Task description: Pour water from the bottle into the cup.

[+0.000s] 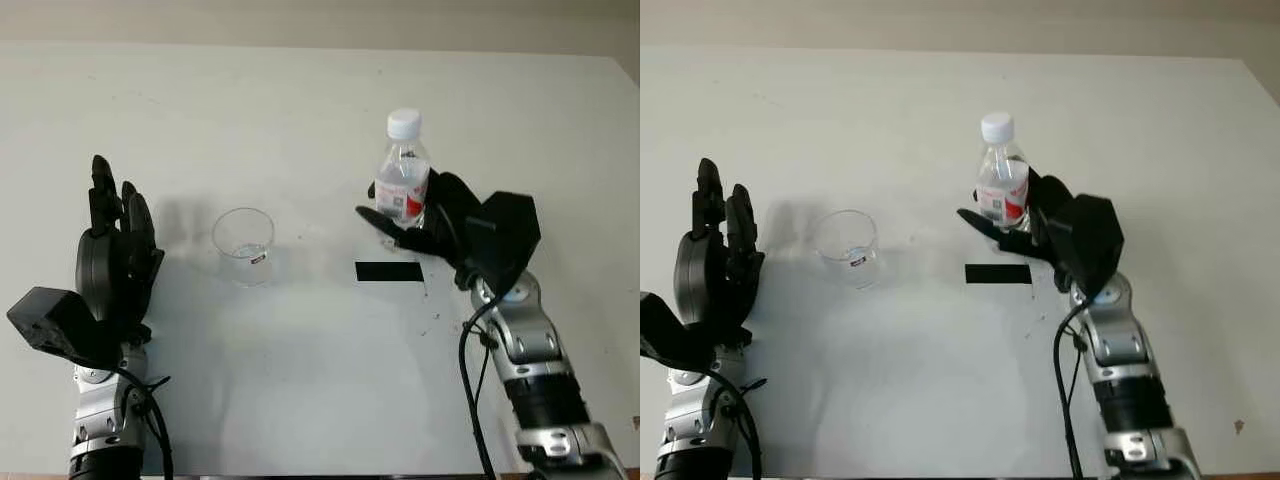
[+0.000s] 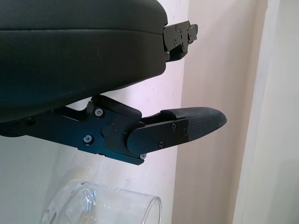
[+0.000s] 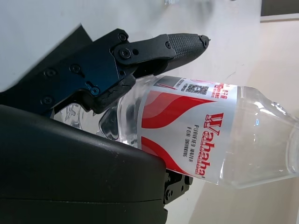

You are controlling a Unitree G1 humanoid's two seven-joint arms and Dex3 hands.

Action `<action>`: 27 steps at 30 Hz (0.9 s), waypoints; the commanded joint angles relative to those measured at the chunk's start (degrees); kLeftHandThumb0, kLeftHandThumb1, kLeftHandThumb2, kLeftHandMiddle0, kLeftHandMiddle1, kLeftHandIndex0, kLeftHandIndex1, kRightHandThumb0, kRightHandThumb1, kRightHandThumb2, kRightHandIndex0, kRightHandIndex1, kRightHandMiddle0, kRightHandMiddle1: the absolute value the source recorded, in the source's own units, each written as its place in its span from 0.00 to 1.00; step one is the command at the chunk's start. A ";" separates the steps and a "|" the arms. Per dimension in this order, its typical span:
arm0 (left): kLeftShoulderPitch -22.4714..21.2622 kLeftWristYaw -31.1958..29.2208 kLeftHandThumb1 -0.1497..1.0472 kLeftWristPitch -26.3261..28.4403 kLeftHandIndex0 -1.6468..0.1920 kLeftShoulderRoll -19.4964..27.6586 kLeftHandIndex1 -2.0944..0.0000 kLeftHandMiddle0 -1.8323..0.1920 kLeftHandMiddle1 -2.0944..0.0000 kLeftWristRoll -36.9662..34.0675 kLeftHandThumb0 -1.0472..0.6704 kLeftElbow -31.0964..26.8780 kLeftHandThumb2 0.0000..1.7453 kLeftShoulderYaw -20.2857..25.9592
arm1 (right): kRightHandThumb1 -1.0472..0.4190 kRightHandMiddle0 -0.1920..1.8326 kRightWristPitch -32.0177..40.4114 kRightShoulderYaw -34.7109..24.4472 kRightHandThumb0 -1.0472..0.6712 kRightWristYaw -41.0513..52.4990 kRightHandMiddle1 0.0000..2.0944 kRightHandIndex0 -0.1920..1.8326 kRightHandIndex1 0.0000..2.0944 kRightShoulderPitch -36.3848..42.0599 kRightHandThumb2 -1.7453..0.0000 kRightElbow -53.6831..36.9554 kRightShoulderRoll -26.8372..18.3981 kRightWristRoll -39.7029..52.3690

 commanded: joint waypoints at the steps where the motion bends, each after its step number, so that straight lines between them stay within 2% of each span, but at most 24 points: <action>1: 0.59 -0.29 1.00 0.48 1.00 0.23 0.98 0.98 0.97 -0.53 0.22 0.41 0.33 0.34 | 0.00 0.49 -2.03 -0.90 0.38 -0.23 1.00 0.63 1.00 1.80 0.71 -1.40 1.66 1.55; 9: 0.60 -0.77 1.00 0.98 1.00 0.79 0.98 0.98 0.97 -1.01 0.22 0.22 0.32 0.69 | 0.00 0.45 -5.29 -0.86 0.38 -2.06 1.00 0.62 1.00 4.41 0.70 1.88 2.87 0.34; 21: 1.39 -0.97 1.00 1.34 1.00 1.21 0.98 0.98 0.97 -0.92 0.22 -0.58 0.31 1.26 | 0.00 0.50 -12.17 0.62 0.36 -5.50 1.00 0.65 1.00 2.85 0.70 11.34 3.63 -4.35; 25: 1.38 -1.97 1.00 1.70 1.00 1.95 0.98 0.98 0.98 -1.02 0.22 -0.52 0.32 1.46 | 0.00 0.47 -11.68 0.39 0.34 -2.60 1.00 0.61 1.00 2.28 0.71 12.77 2.93 -2.93; 27: 1.31 -2.51 1.00 1.72 1.00 2.22 0.99 0.99 0.98 -1.22 0.22 -0.41 0.32 1.57 | 0.00 0.44 -12.50 0.19 0.32 -0.91 1.00 0.56 1.00 2.23 0.78 13.48 2.76 -2.07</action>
